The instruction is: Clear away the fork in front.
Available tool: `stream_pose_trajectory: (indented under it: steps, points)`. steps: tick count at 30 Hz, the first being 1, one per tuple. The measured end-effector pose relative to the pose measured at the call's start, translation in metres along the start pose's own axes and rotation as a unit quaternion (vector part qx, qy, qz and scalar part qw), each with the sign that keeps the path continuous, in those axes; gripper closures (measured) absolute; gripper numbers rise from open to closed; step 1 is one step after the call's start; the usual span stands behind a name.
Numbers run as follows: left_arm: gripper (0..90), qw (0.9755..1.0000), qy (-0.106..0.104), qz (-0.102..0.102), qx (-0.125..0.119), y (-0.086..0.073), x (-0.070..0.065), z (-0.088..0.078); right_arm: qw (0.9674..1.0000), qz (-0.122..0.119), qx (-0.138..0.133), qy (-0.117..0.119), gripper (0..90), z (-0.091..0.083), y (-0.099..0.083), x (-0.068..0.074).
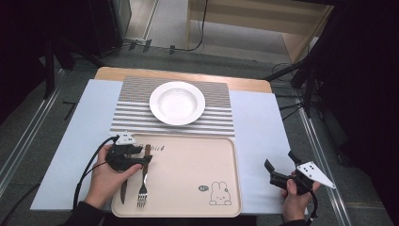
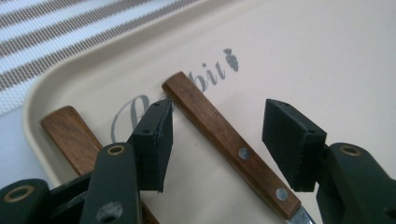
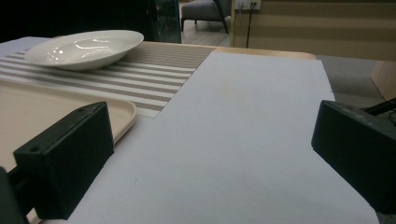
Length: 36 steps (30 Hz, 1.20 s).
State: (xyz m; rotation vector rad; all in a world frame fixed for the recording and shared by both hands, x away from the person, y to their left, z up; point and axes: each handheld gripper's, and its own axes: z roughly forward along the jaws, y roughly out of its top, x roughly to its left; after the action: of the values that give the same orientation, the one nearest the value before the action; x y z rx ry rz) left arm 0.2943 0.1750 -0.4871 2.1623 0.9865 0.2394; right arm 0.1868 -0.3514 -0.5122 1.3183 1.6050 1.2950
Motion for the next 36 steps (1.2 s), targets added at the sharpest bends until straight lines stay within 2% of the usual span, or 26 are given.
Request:
stream_pose_trajectory:
  steps: [1, 4, 7, 10, 11, 17, 26, 36]
  points:
    - [48.2, 1.0, -0.004, 0.003, -0.006, 0.0, -0.001, -0.002, 1.0, 0.0, 0.0, 0.0, 0.0, 0.0, 0.0, 0.0]
    - [70.9, 0.9993, -0.029, 0.018, -0.015, 0.0, -0.003, -0.007, 1.0, 0.0, 0.0, 0.0, 0.0, 0.0, 0.0, 0.0]
    - [88.1, 0.998, -0.053, 0.035, -0.003, -0.001, -0.009, -0.009, 1.0, -0.001, 0.0, 0.001, 0.0, 0.0, 0.0, 0.0]
    - [88.9, 0.9958, -0.079, 0.044, 0.012, -0.003, -0.016, -0.007, 1.0, 0.0, 0.0, 0.001, 0.0, 0.0, 0.0, 0.0]
    - [88.9, 0.9947, -0.086, 0.054, 0.019, -0.004, -0.019, -0.006, 1.0, 0.0, 0.0, 0.001, 0.0, 0.0, 0.0, 0.0]
    - [89.0, 0.9925, -0.088, 0.067, 0.052, -0.01, -0.028, 0.002, 1.0, -0.001, 0.0, 0.002, 0.0, 0.0, 0.0, 0.0]
    - [89.0, 0.9928, -0.088, 0.055, 0.06, -0.014, -0.022, 0.002, 1.0, -0.001, 0.002, 0.003, 0.0, 0.001, 0.0, 0.0]
    - [89.0, 0.9937, -0.085, 0.044, 0.057, -0.018, -0.014, -0.002, 1.0, -0.004, 0.002, 0.002, 0.0, 0.001, 0.0, 0.0]
